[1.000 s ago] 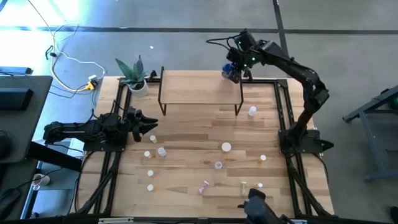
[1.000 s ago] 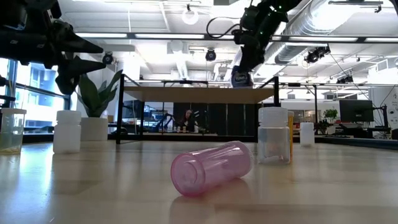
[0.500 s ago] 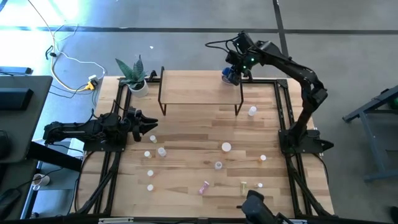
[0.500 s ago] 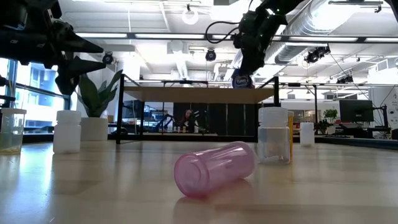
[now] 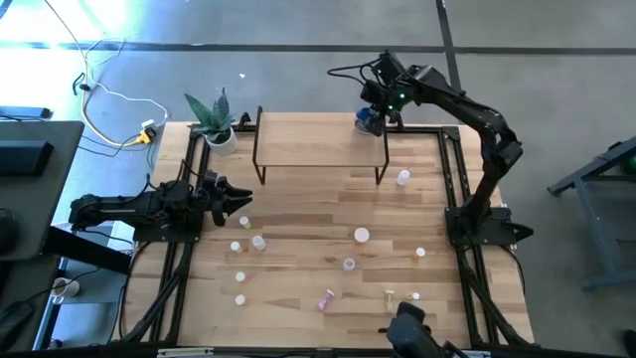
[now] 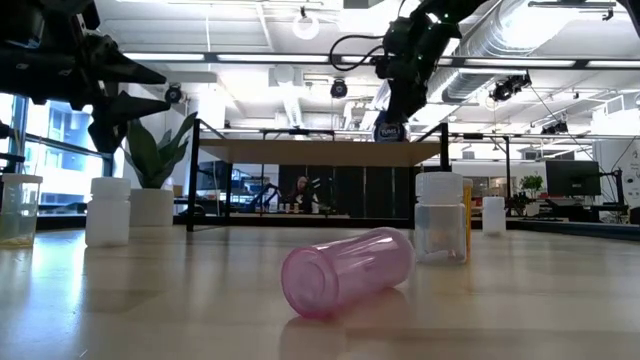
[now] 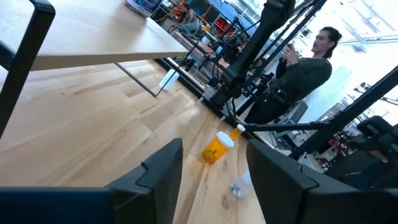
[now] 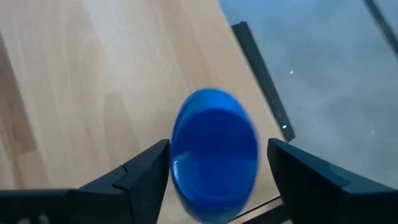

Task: Pick and place medicine bottles onto shelf by color
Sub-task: Put the large blue gummy pill bottle on the shelf, then put the small yellow pill bottle on the shelf

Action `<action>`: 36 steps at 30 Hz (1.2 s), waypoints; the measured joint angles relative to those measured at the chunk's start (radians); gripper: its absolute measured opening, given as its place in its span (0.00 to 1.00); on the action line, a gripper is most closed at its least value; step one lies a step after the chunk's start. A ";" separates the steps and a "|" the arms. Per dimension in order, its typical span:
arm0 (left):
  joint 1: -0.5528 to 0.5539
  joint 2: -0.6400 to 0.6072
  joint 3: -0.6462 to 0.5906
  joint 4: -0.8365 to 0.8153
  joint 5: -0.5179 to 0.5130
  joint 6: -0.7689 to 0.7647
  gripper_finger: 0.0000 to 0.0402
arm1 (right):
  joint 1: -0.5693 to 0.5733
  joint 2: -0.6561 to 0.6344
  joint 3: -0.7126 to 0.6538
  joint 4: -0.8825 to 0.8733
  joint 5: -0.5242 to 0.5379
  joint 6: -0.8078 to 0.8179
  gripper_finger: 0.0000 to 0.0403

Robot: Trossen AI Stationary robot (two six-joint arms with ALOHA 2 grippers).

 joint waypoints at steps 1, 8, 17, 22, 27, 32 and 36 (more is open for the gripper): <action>0.000 0.000 0.000 0.000 -0.001 0.000 0.44 | 0.000 0.000 0.011 0.000 0.002 0.004 0.65; 0.000 0.000 0.009 -0.005 0.000 -0.026 0.49 | 0.000 0.000 0.110 -0.026 0.003 0.025 0.65; 0.000 0.014 0.117 -0.015 0.023 0.121 0.42 | 0.000 0.000 0.235 -0.021 0.003 0.057 0.65; 0.000 0.060 0.210 -0.079 0.044 0.200 0.40 | 0.000 -0.001 0.285 -0.022 0.003 0.081 0.65; 0.000 0.150 0.326 -0.237 0.053 0.296 0.40 | 0.000 -0.001 0.323 -0.024 0.003 0.081 0.65; 0.000 0.270 0.429 -0.455 0.053 0.367 0.40 | 0.000 -0.002 0.345 -0.029 0.003 0.096 0.65; 0.000 0.362 0.467 -0.541 0.053 0.375 0.40 | 0.000 -0.002 0.346 -0.031 0.002 0.105 0.65</action>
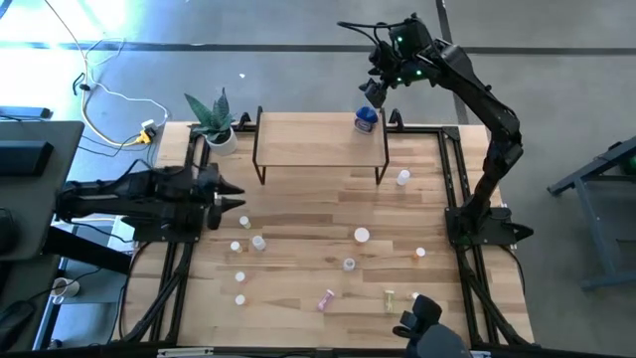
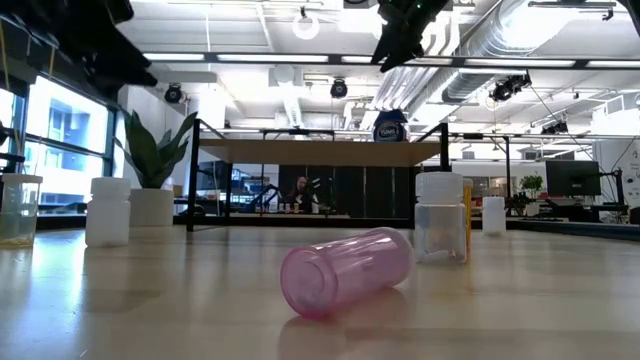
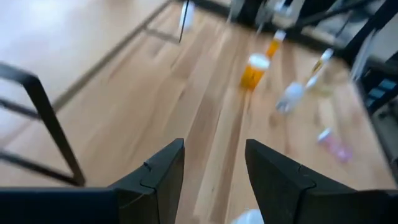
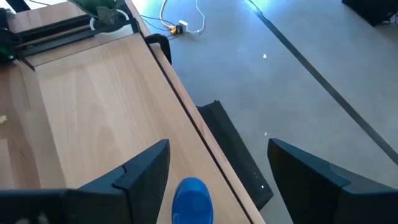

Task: Pick and place medicine bottles onto shelf by color
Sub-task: Put the small yellow pill bottle on the shelf

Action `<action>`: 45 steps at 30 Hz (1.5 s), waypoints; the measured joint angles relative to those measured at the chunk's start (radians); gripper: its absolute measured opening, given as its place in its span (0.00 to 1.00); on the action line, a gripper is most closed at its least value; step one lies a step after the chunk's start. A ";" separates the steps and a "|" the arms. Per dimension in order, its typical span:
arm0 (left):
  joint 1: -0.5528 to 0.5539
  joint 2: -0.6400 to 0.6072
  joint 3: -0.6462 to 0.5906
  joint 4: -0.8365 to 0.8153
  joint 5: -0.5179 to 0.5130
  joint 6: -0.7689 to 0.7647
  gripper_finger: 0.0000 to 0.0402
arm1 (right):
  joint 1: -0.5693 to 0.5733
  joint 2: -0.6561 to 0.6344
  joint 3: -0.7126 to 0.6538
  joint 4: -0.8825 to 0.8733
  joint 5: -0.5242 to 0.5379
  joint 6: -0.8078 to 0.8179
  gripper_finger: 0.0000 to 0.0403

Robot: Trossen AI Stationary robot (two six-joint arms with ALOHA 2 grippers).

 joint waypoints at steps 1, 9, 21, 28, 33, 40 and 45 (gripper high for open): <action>0.000 0.020 0.001 -0.014 0.000 0.000 0.40 | 0.000 0.000 0.000 -0.003 0.000 0.000 0.65; 0.000 0.177 0.002 -0.055 0.001 -0.001 0.40 | 0.000 0.000 0.000 -0.006 0.000 0.000 0.65; 0.000 0.304 0.002 -0.063 0.119 -0.101 0.48 | 0.000 0.000 0.000 -0.006 0.000 -0.010 0.65; 0.000 0.320 0.002 -0.135 0.115 -0.116 0.56 | 0.000 0.000 0.000 -0.006 0.000 -0.012 0.65; 0.000 0.328 0.002 -0.151 0.088 -0.113 0.57 | 0.000 0.000 0.000 -0.006 -0.001 -0.012 0.65; 0.000 0.386 0.002 -0.156 0.099 -0.107 0.57 | 0.000 0.000 0.000 -0.005 -0.001 -0.012 0.65; 0.000 0.449 0.002 -0.157 0.112 -0.113 0.57 | 0.000 0.000 0.000 -0.005 -0.001 -0.012 0.65</action>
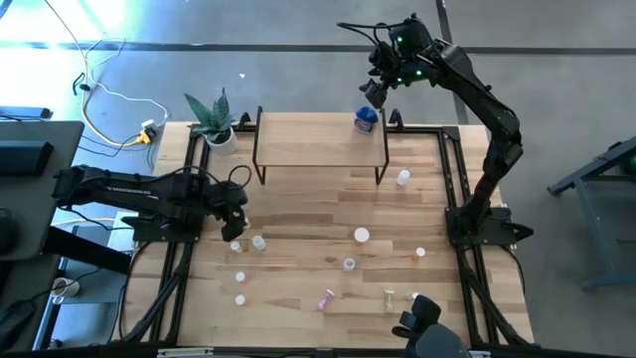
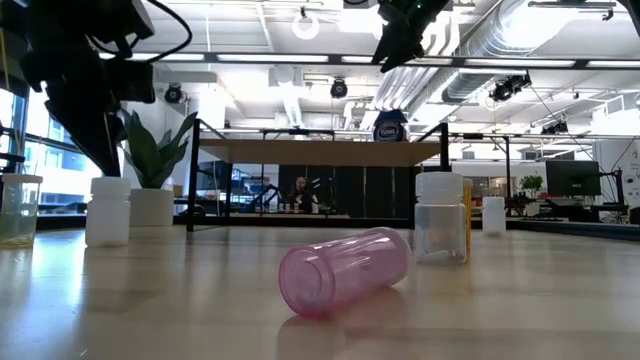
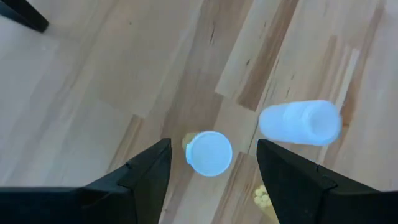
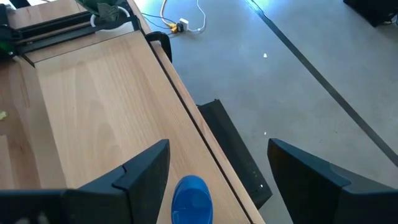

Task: Pick and place medicine bottles onto shelf by color
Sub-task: Put the small yellow pill bottle on the shelf

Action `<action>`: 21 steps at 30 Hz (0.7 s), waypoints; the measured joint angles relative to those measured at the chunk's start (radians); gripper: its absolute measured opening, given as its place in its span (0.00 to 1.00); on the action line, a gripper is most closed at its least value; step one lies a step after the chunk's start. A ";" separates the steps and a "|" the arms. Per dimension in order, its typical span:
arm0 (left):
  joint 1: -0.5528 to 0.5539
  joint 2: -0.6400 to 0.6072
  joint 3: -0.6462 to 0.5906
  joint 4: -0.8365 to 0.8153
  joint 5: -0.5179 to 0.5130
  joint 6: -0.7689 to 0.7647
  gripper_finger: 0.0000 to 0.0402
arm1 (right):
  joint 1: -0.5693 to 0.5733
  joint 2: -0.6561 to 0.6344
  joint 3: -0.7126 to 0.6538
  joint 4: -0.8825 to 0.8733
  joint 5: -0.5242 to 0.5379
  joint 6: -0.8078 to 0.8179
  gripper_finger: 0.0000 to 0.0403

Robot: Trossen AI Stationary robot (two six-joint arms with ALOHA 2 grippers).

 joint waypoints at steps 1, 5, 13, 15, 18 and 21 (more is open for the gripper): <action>0.000 0.011 0.000 0.000 0.000 0.000 0.57 | 0.000 0.000 0.000 0.000 0.000 0.000 0.65; 0.000 0.047 0.000 0.011 0.000 0.000 0.57 | 0.000 0.000 0.000 0.000 0.000 0.000 0.65; 0.000 0.115 0.000 0.016 -0.007 -0.003 0.57 | 0.000 0.000 0.000 0.000 0.000 0.000 0.65; 0.000 0.132 0.000 0.016 -0.008 -0.007 0.57 | 0.000 0.000 0.000 0.000 0.000 0.000 0.65; 0.000 0.151 0.000 0.017 -0.008 -0.018 0.56 | 0.000 0.000 0.000 0.000 0.000 0.000 0.65; 0.000 0.164 0.000 0.017 -0.008 -0.018 0.52 | 0.000 0.000 0.000 0.000 0.000 0.000 0.65</action>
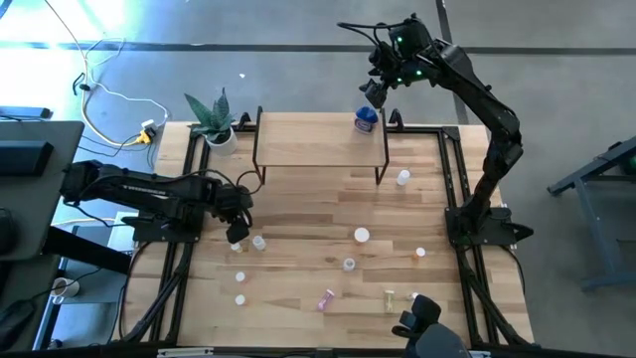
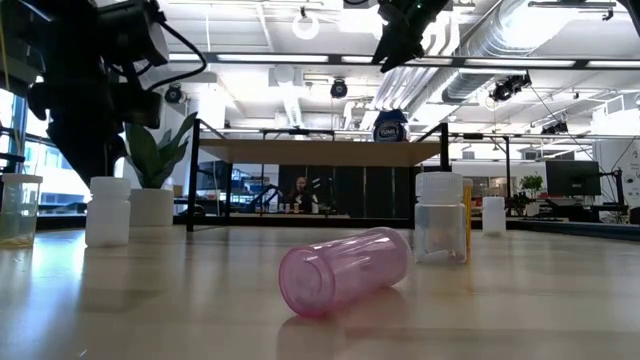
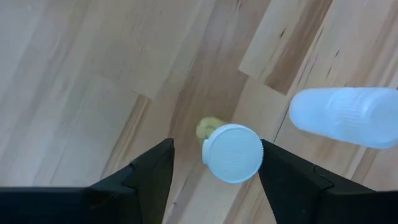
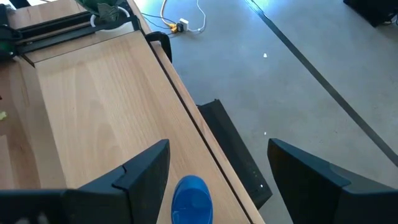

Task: Pick and place medicine bottles onto shelf by color
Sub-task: Put the small yellow pill bottle on the shelf

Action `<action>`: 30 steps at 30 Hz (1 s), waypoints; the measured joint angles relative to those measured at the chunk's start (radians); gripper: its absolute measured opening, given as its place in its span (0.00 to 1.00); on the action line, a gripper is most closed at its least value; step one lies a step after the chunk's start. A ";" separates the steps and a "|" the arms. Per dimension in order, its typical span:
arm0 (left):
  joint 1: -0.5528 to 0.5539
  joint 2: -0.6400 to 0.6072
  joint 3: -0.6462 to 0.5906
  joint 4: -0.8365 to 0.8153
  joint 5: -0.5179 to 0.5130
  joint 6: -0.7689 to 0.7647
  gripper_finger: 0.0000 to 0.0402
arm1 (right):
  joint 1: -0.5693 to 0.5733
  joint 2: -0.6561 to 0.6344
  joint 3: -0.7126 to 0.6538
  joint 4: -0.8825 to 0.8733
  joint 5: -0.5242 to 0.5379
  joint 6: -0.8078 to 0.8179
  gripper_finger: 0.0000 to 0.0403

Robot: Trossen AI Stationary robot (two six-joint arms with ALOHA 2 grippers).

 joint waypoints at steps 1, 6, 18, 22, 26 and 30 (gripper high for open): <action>0.000 0.002 0.000 0.000 0.000 0.000 0.51 | 0.000 0.000 0.000 0.000 0.000 0.000 0.65; 0.000 0.002 0.000 0.012 0.000 0.000 0.42 | 0.000 0.000 0.000 0.000 0.000 0.000 0.65; 0.000 0.001 0.000 0.039 0.008 0.026 0.26 | 0.000 0.000 0.000 0.000 0.000 0.000 0.65; 0.000 0.001 0.000 0.040 0.011 0.026 0.27 | 0.000 0.000 0.000 0.000 0.000 0.000 0.65; 0.000 0.000 0.005 0.050 0.058 0.020 0.28 | 0.000 0.000 0.000 0.000 0.000 0.003 0.65; 0.000 0.000 0.058 0.048 0.068 0.024 0.28 | 0.000 0.000 0.000 0.000 0.000 0.007 0.65</action>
